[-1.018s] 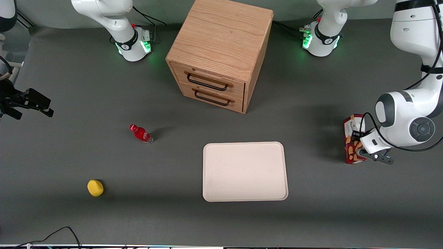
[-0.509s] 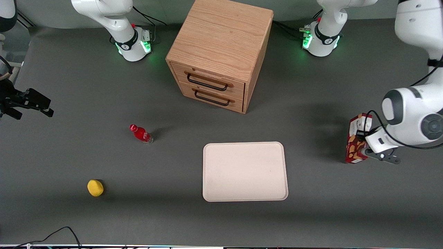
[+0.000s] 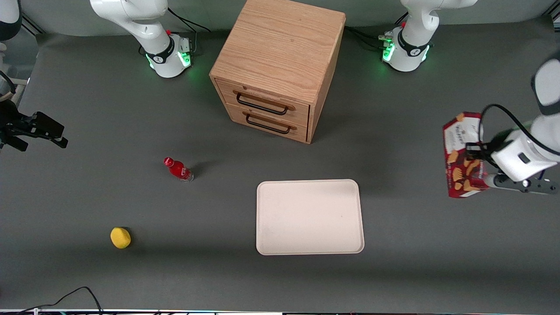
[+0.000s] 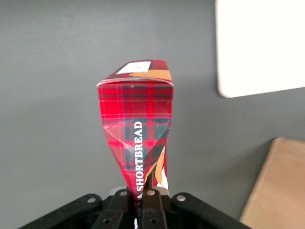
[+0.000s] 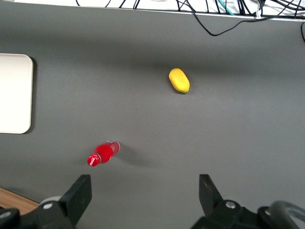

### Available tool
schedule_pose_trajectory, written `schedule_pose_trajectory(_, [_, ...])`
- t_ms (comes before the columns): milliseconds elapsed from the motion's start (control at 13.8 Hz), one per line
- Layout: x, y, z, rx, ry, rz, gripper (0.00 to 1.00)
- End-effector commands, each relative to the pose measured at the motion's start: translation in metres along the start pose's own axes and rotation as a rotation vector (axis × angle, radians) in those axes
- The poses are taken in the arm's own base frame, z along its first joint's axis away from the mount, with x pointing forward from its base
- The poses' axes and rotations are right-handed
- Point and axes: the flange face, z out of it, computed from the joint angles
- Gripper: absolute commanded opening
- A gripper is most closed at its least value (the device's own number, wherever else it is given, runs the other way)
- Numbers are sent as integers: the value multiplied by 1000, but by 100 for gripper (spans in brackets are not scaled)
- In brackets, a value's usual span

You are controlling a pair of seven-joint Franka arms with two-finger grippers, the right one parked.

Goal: Place red cookie box on tray
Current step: 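Lift the box and carry it over the cream tray's edge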

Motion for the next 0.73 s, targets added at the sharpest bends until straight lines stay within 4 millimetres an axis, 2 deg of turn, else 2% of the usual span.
schedule_pose_trajectory(0, [11, 94, 15, -27, -15, -104, 0])
schedule_pose_trajectory(145, [39, 143, 50, -55, 75, -120, 0])
schedule_pose_trajectory(218, [55, 160, 77, -52, 104, -100, 0])
schedule_pose_trajectory(364, [87, 178, 141, -28, 147, -55, 0])
schedule_pose_trajectory(509, [114, 180, 196, -31, 207, -33, 0])
schedule_pose_trajectory(655, [125, 182, 237, -23, 258, -19, 0])
